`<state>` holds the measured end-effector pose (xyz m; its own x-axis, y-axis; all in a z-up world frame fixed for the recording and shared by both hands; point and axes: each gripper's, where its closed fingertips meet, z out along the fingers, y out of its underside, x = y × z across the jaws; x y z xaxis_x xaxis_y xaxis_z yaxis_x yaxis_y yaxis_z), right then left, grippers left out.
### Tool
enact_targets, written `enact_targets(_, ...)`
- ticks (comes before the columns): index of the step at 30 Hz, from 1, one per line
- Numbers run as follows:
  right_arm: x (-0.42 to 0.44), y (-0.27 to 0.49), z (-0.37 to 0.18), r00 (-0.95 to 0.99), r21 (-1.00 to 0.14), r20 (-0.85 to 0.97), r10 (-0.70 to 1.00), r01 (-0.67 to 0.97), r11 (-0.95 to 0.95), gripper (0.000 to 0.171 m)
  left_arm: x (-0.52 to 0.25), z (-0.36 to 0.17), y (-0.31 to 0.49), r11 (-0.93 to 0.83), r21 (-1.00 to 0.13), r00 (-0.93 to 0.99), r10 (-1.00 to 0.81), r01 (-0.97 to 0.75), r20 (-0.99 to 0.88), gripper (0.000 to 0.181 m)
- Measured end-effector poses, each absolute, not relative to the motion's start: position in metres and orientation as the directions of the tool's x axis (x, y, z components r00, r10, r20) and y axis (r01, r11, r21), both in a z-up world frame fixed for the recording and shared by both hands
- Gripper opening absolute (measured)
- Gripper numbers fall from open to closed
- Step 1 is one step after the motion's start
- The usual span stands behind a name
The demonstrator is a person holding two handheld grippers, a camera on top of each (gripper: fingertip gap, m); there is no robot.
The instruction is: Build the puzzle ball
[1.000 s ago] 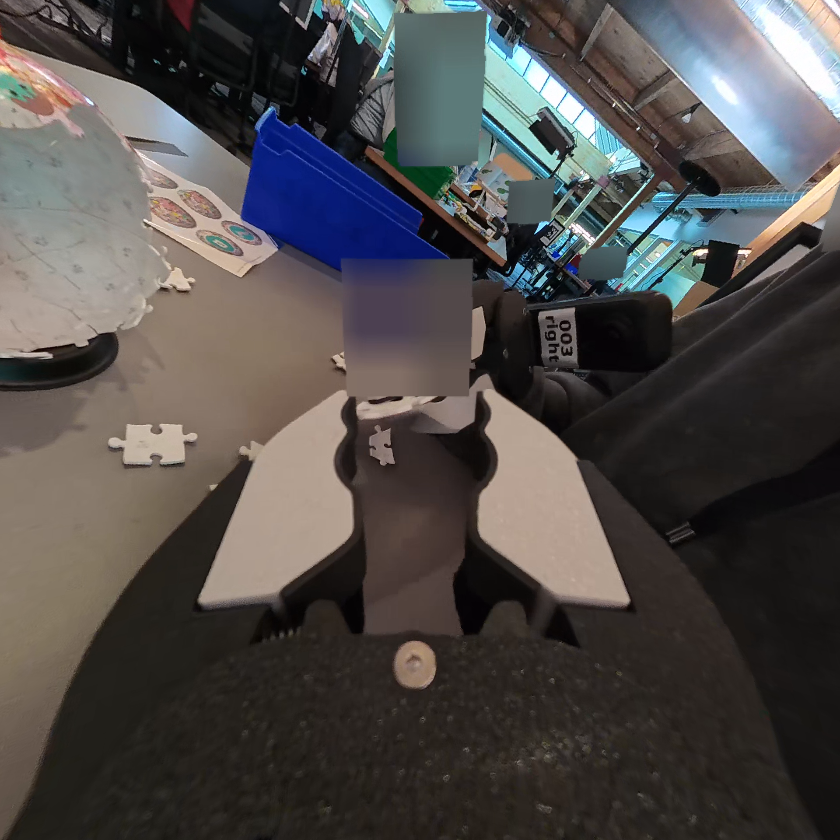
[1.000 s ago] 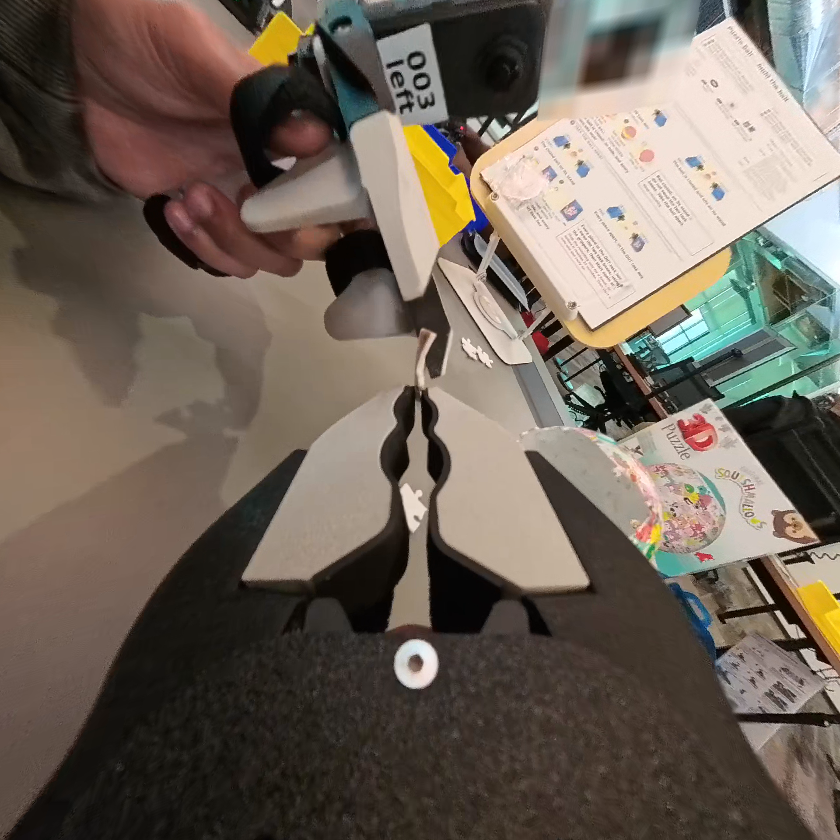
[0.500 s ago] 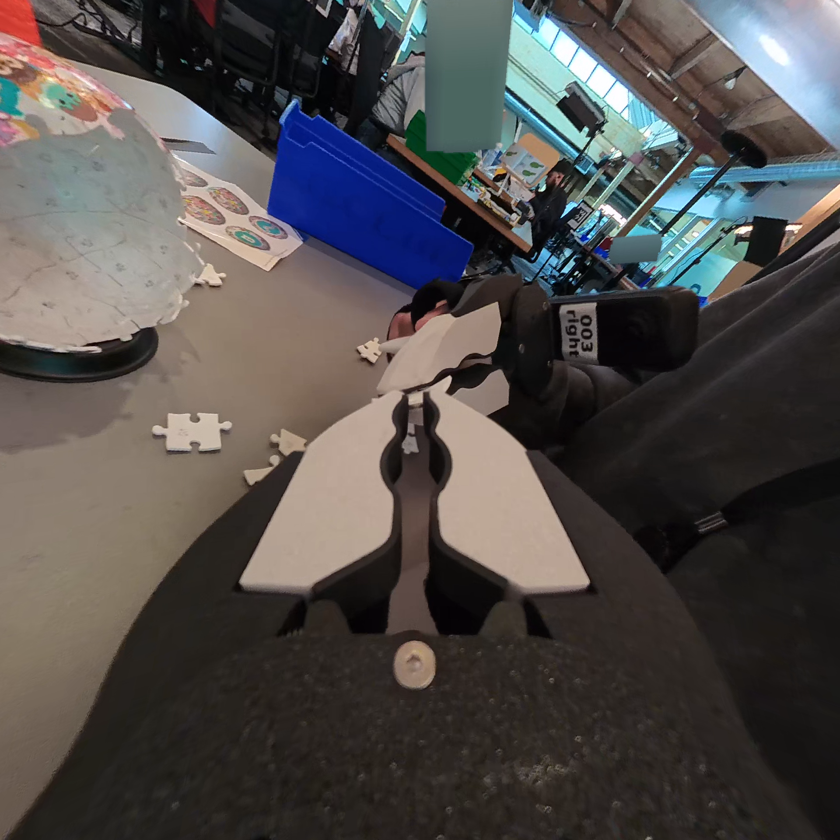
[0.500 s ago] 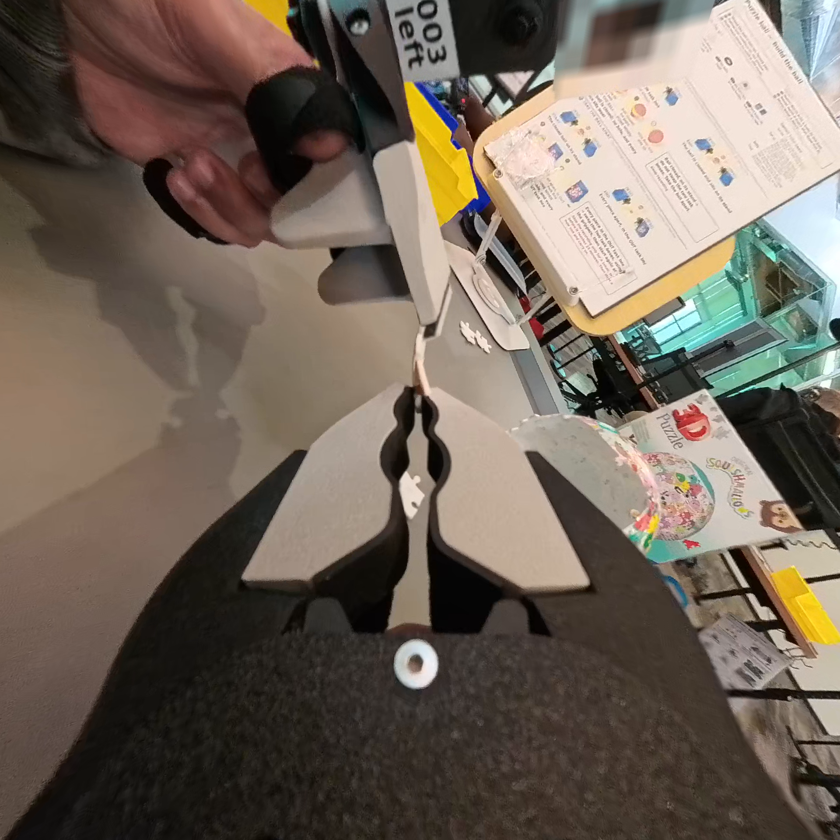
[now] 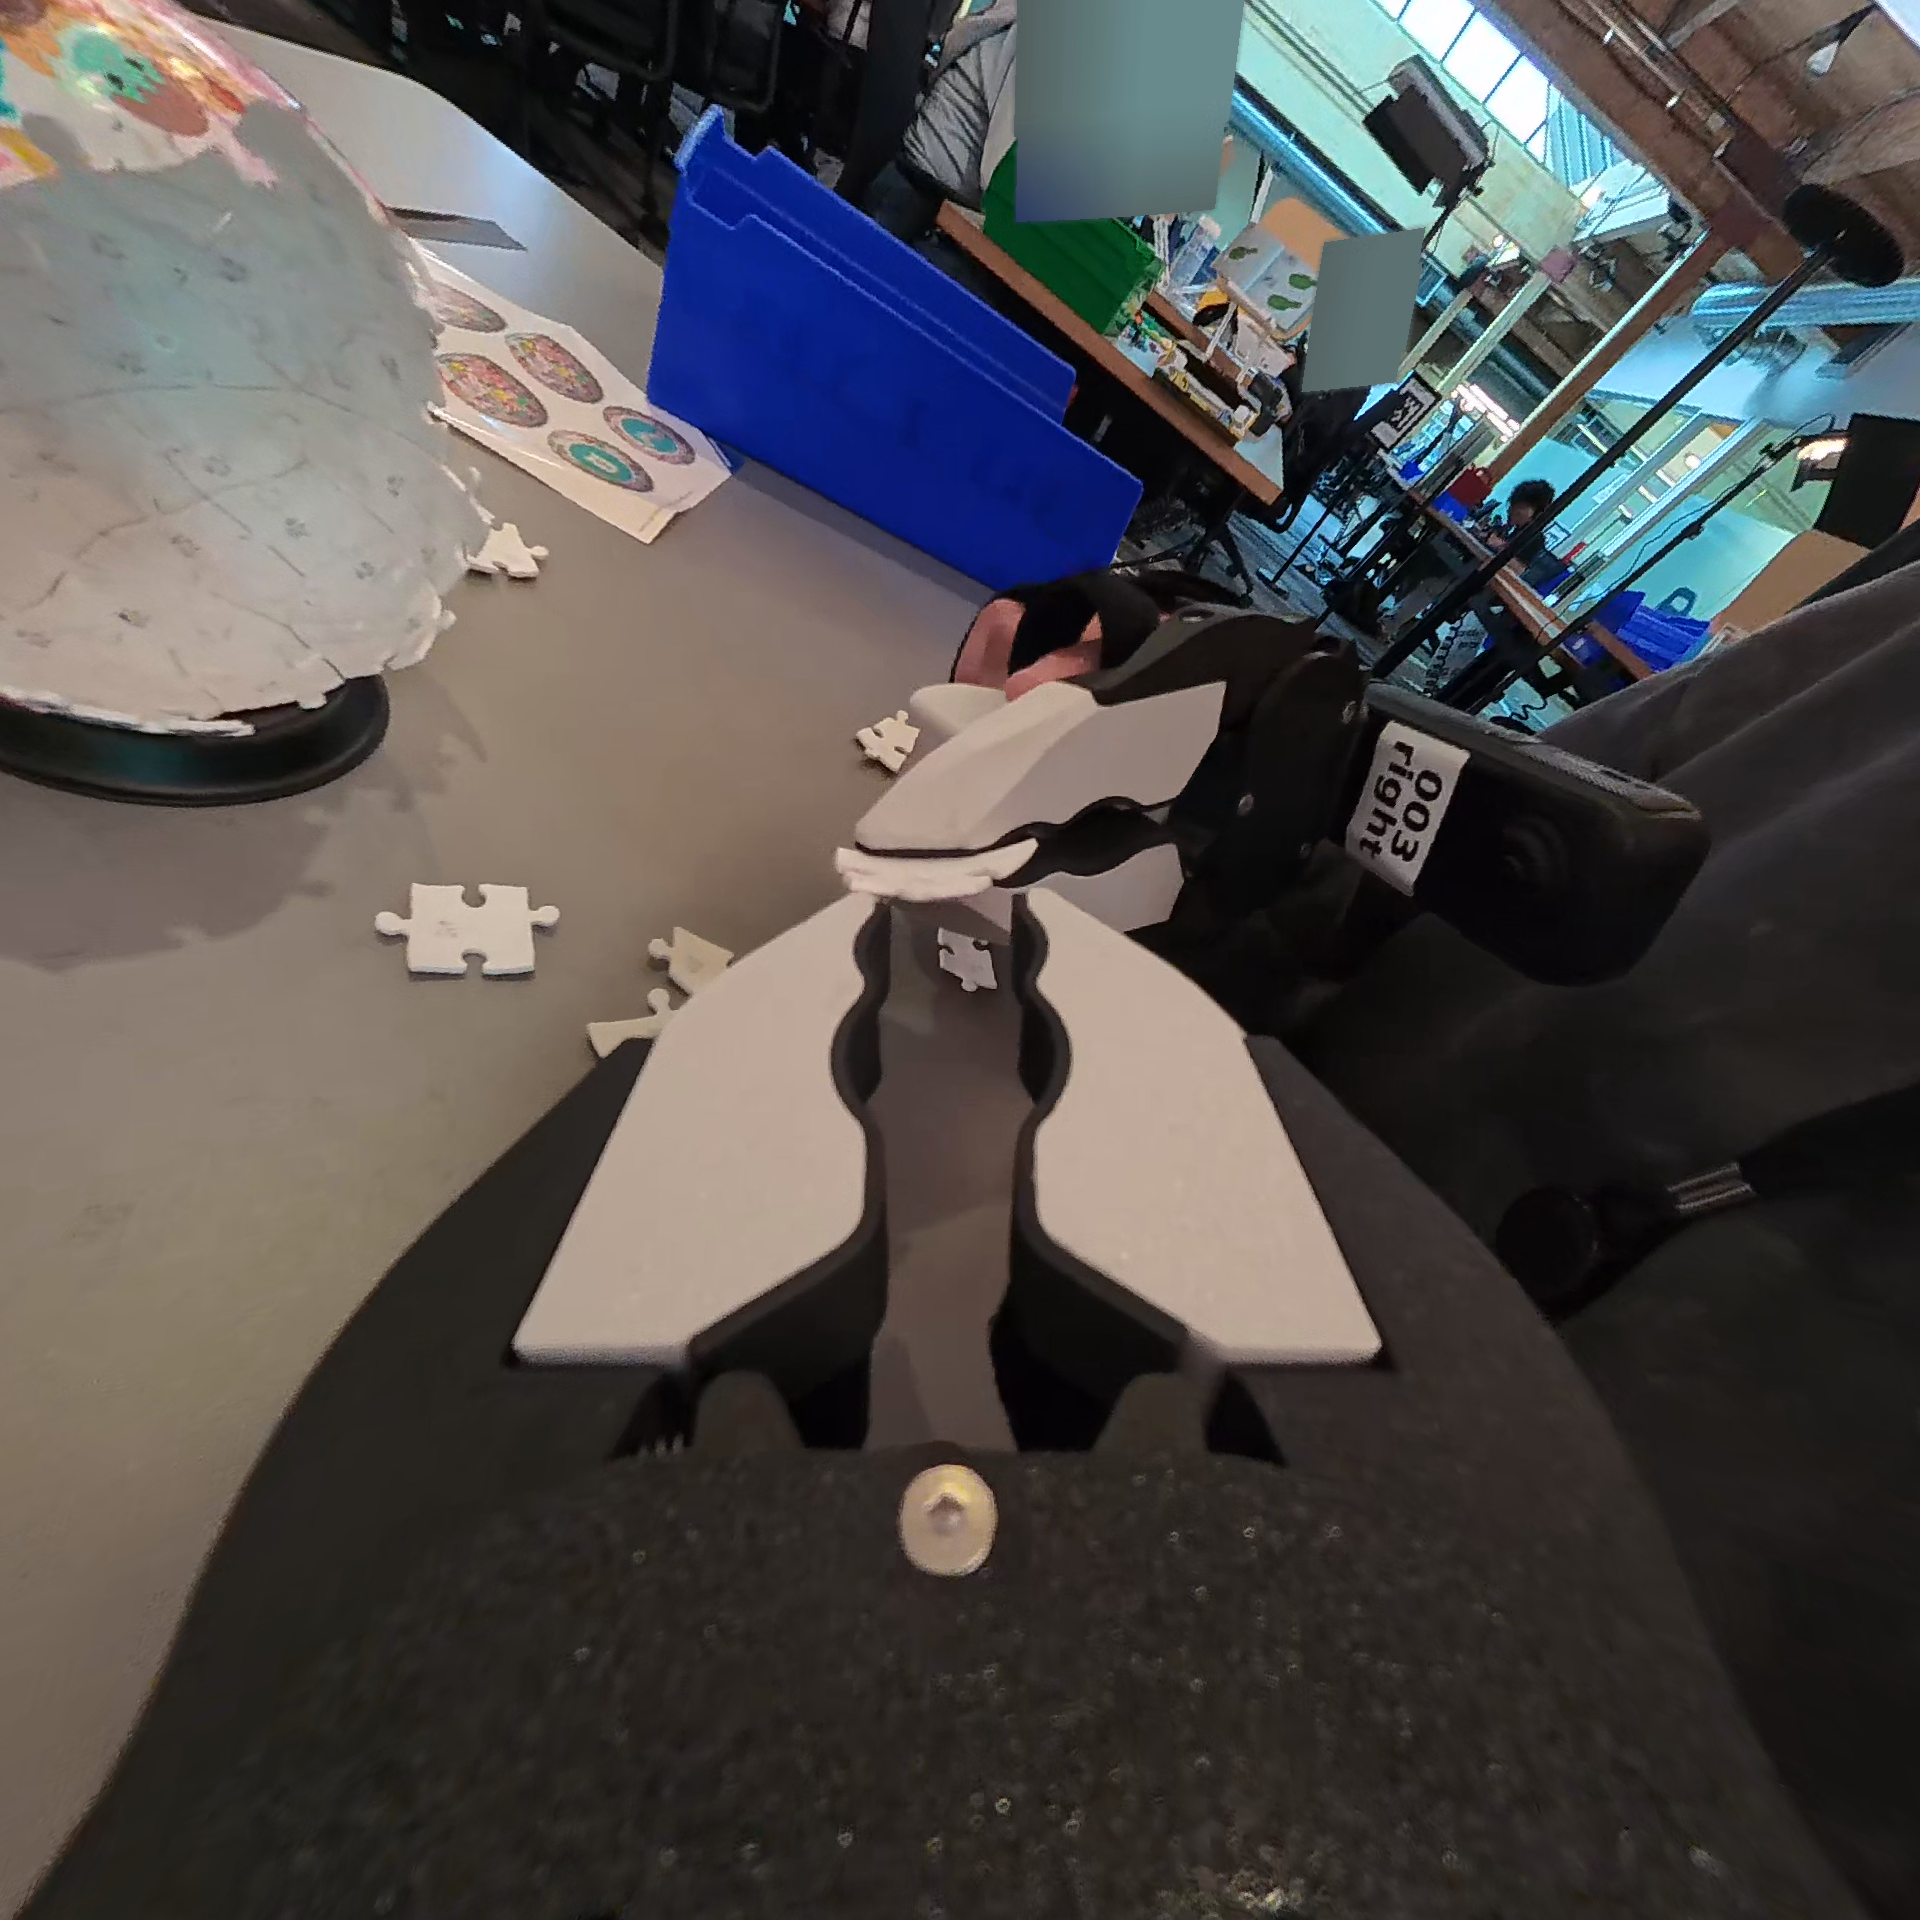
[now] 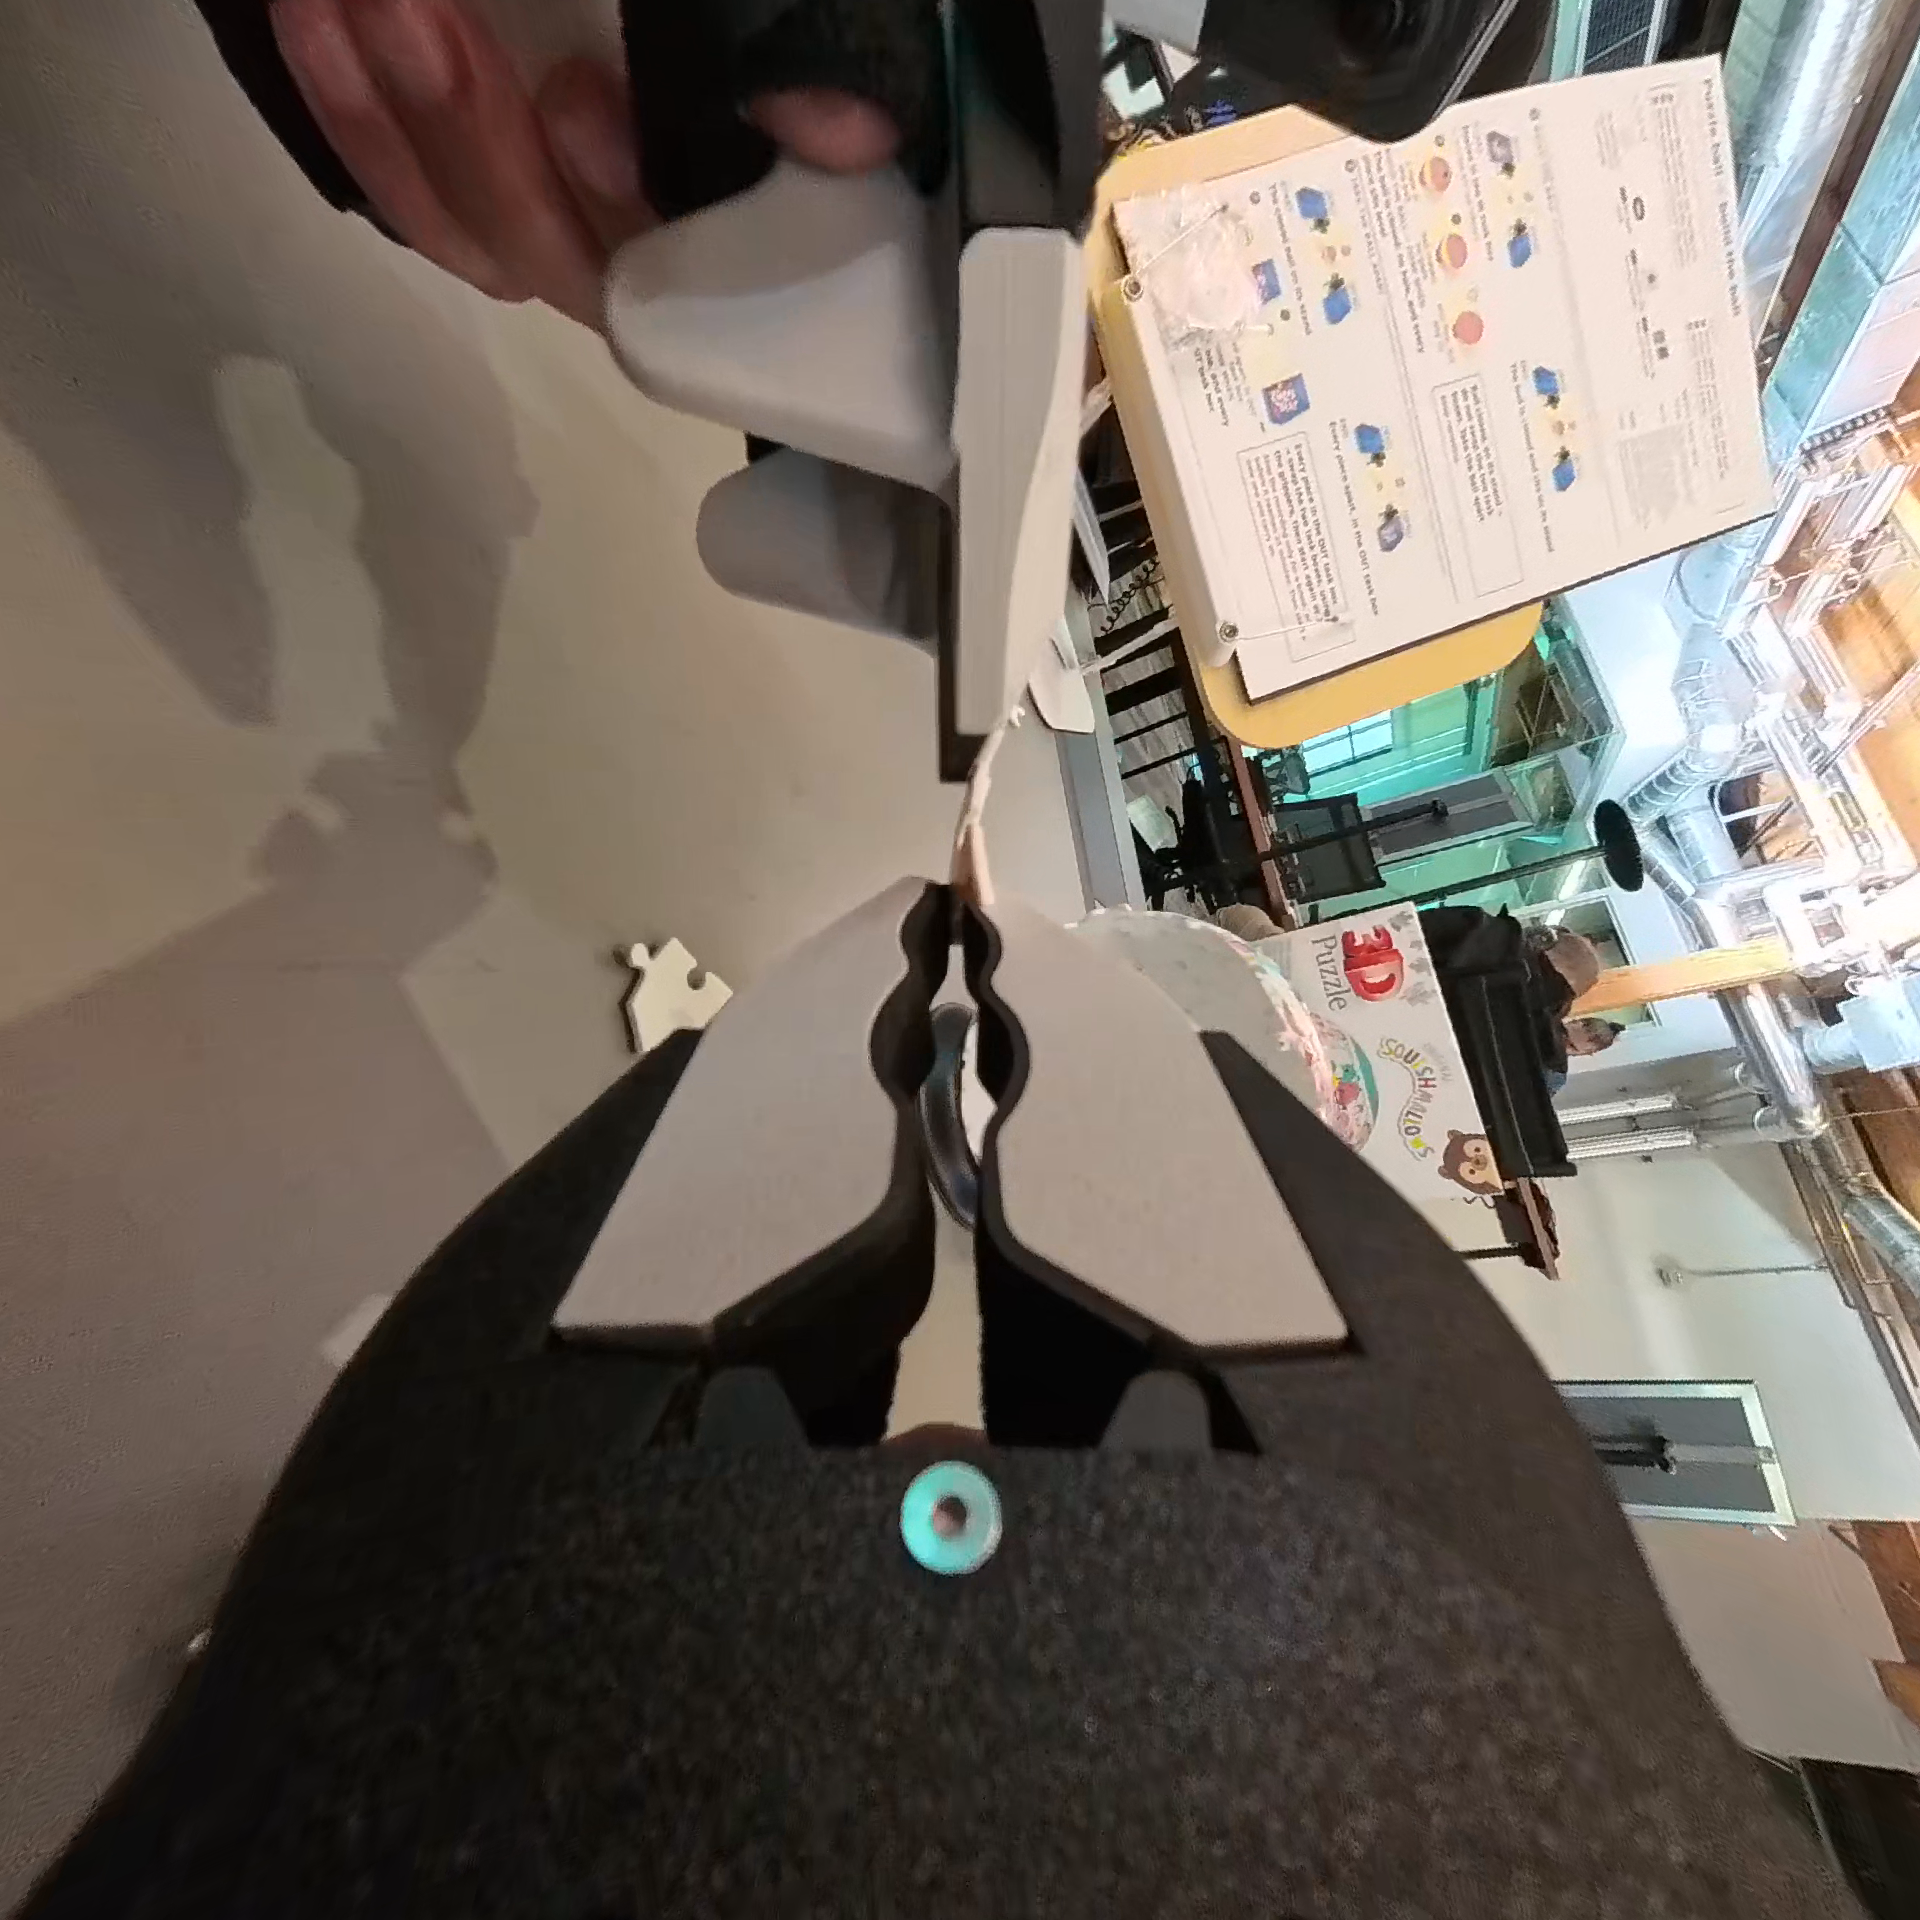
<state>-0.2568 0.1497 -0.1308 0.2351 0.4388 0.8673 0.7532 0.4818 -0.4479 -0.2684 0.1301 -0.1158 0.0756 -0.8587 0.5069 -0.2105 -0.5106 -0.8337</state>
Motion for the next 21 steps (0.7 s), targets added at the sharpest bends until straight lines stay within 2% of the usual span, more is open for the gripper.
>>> enact_targets(6,-0.261,0.143,-0.129,0.217,-0.445,0.868,0.446,0.737,0.508,0.002,-0.271,-0.113,0.132,-0.524,-0.831,0.064,-0.851,-0.189,0.522,0.006)
enact_targets(21,-0.263,0.137,-0.135,0.177,-0.428,0.868,0.465,0.742,0.516,0.002,-0.275,-0.13,0.144,-0.561,-0.799,0.134,-0.828,-0.216,0.544,0.005)
